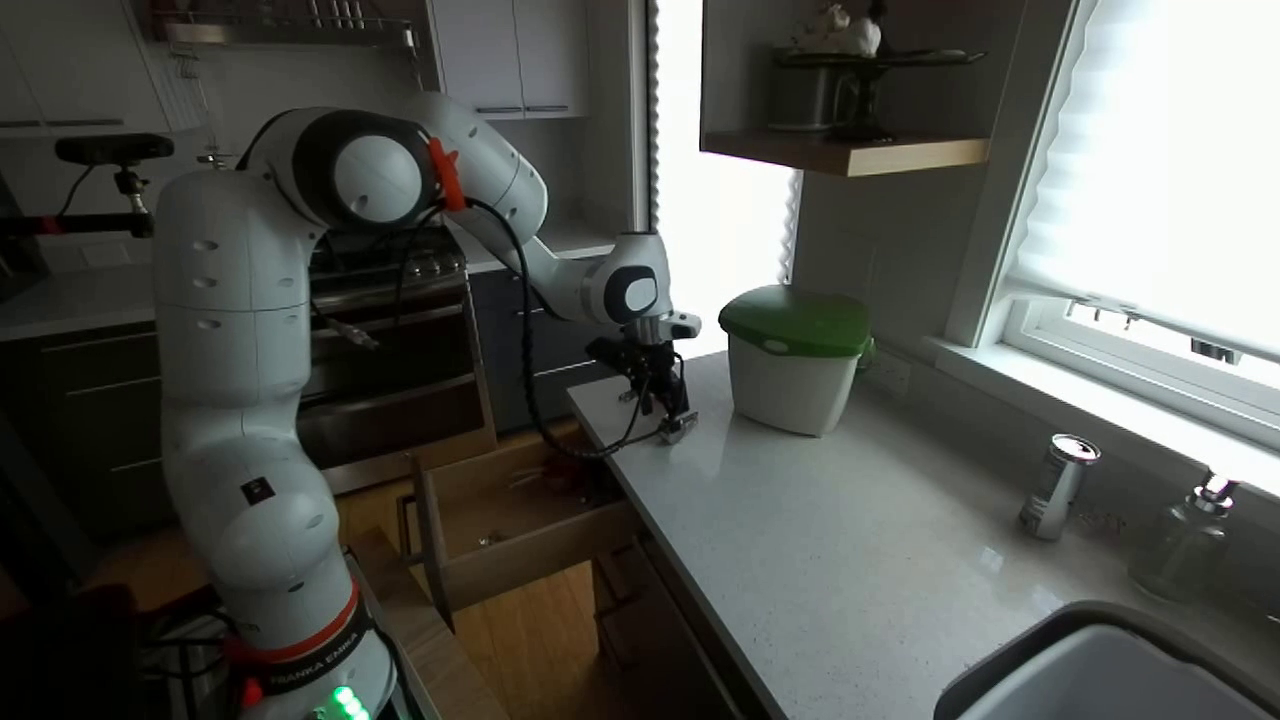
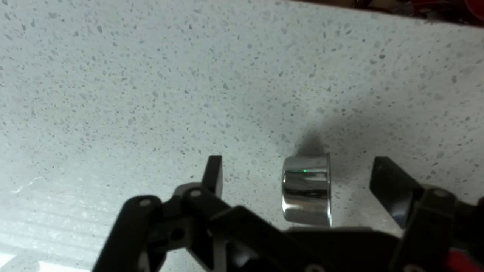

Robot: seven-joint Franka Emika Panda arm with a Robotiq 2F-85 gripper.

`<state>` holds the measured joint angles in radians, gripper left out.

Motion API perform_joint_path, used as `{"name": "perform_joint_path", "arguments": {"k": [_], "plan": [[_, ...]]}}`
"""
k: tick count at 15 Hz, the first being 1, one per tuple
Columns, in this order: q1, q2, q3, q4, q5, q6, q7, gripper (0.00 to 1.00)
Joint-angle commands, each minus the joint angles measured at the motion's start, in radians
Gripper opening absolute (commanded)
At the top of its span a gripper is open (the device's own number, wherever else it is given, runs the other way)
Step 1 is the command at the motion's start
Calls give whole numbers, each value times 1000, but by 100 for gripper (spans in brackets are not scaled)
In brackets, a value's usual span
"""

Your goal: Place the measuring cup on the right upright

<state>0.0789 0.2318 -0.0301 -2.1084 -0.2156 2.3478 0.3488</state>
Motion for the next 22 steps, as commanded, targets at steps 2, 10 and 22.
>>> {"name": "perform_joint_path", "arguments": {"k": [2,10,22], "plan": [[33,41,-23,34,-86,16,119,100],[82,88,-63,59,-286,39,305,100],[58,88,-88,83,-366,36,369,100]]}}
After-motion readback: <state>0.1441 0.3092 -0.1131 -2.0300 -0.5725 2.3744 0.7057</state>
